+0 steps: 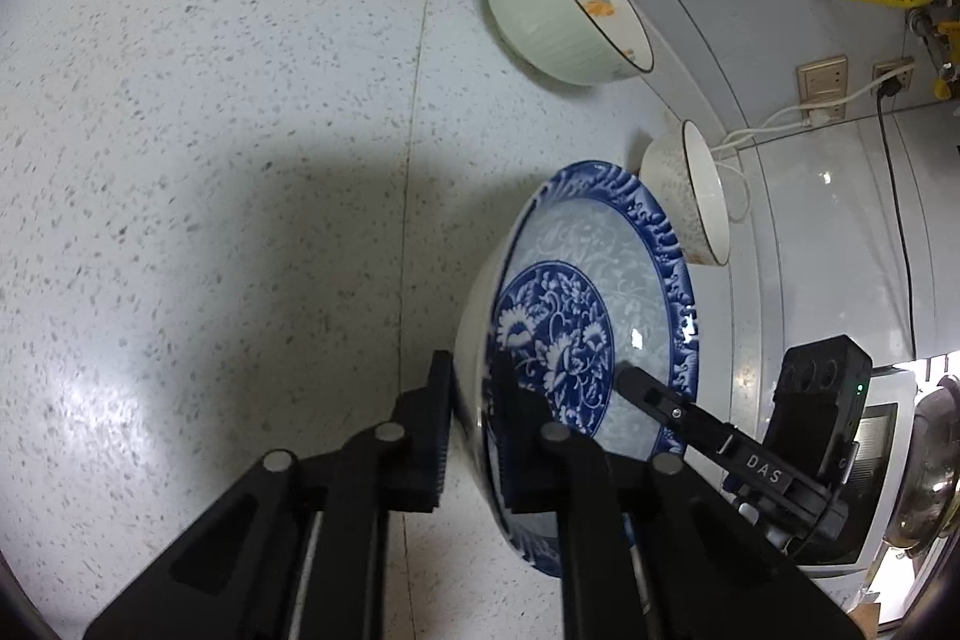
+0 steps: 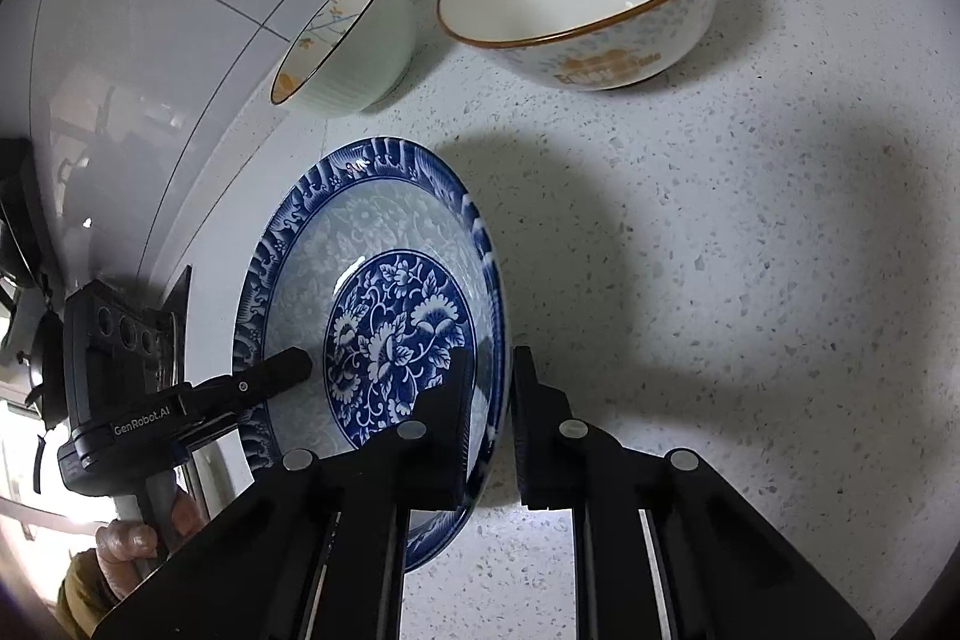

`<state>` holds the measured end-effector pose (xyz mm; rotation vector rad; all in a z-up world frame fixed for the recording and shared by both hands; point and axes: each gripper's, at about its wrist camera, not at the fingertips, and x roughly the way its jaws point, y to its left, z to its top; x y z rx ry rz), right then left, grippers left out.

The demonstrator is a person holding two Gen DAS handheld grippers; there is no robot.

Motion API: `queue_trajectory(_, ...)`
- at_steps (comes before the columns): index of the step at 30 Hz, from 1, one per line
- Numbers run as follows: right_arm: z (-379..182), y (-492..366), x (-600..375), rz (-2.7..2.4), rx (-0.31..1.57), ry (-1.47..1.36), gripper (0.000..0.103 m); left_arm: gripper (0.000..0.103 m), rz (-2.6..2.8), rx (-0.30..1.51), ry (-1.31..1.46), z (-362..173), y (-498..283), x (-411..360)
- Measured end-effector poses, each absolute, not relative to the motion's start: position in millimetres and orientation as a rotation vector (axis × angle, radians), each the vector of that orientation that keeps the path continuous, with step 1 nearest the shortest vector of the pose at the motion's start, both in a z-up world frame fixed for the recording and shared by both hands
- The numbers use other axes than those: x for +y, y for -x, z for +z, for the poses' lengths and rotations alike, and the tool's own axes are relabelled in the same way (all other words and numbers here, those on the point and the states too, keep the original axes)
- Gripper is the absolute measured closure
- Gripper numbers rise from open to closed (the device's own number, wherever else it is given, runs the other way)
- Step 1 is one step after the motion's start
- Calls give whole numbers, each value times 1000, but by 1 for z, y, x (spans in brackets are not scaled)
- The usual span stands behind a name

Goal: Organize plates and bowls
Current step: 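Close both grippers on the blue-and-white bowl rim and lift it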

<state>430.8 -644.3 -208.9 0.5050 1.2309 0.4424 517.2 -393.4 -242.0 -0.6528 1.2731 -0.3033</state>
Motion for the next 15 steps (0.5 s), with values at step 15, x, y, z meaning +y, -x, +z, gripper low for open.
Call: queue_trajectory(15, -171, -390, -539, 650, 1254, -335, 91, 91, -125, 1230, 646, -203, -426, -307)
